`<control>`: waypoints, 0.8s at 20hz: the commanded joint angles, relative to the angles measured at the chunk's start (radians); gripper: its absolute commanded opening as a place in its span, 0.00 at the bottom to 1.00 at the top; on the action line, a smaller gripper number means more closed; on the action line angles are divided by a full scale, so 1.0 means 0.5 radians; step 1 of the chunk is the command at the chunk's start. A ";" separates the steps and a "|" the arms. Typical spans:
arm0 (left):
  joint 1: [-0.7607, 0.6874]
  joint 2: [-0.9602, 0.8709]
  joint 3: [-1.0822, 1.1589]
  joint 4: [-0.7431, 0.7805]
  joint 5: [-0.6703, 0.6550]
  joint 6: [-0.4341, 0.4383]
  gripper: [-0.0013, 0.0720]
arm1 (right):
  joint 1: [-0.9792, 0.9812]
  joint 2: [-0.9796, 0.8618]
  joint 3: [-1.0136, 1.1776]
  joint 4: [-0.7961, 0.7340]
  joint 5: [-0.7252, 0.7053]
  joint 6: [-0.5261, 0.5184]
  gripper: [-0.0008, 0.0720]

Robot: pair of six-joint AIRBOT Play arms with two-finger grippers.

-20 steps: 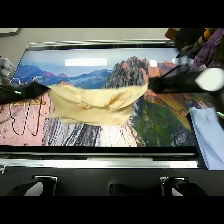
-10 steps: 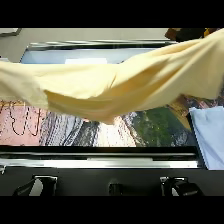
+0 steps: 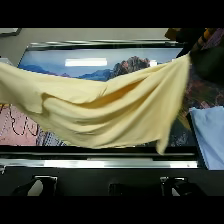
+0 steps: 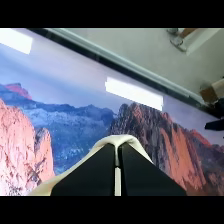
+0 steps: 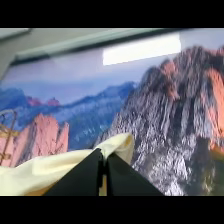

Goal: Fold the clothes and pants, and hang the long-sleeved shirts on hangers.

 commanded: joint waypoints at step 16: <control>-0.721 -1.646 0.248 0.406 -0.016 0.054 0.49 | -0.110 -1.575 0.006 0.259 -0.127 -0.141 0.65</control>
